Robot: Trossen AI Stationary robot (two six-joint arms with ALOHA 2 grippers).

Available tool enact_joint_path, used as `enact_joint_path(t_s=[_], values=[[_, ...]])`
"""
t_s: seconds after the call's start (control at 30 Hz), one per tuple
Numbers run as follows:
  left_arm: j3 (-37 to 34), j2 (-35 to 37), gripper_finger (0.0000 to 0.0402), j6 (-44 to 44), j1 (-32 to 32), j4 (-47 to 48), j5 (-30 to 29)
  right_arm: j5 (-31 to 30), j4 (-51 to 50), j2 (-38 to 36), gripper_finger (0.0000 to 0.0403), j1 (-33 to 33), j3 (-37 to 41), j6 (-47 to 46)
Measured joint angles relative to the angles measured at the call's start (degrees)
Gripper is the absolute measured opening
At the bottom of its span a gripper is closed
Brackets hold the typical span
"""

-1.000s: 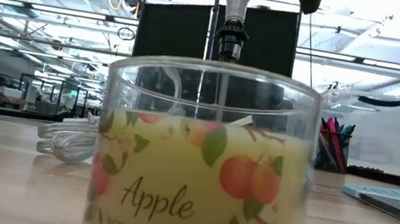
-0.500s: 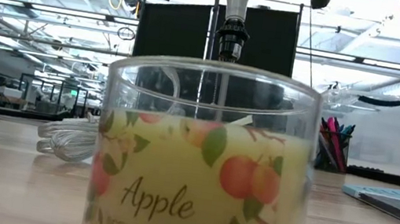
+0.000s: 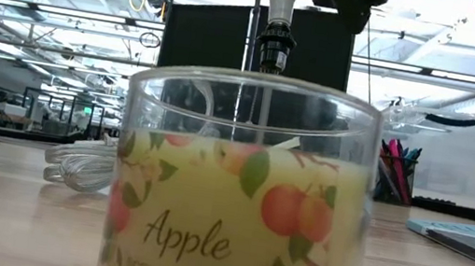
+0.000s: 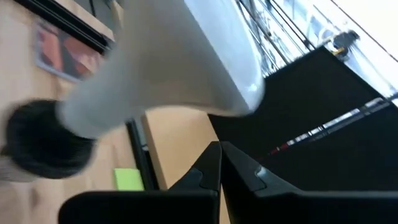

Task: Screw lightbulb
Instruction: Insert the lightbulb into the lamp

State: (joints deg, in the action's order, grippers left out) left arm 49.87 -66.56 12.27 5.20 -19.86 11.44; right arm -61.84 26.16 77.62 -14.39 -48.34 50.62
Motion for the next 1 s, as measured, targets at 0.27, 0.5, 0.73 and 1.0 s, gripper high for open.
enact_joint_path(t_s=[0.27, 0.5, 0.73, 1.0], values=[[0.0, -2.5, 0.0, 0.1, -1.8, 1.6, -2.7, 0.5, 8.1, -0.2, 0.0, 2.8, 0.0, 8.5], [0.0, -4.3, 0.0, -1.5, -1.1, 2.5, -6.0, 3.2, 7.9, -0.3, 0.0, 1.8, 0.0, 11.0], [0.0, -4.3, 0.0, -2.8, 0.7, 3.8, -7.0, 1.4, 7.8, -0.4, 0.0, -0.3, 0.0, 12.8], [-0.1, -4.4, 0.0, -3.3, 3.8, 5.0, -9.3, 2.4, 5.9, -0.5, 0.0, -3.4, -0.1, 10.7]])
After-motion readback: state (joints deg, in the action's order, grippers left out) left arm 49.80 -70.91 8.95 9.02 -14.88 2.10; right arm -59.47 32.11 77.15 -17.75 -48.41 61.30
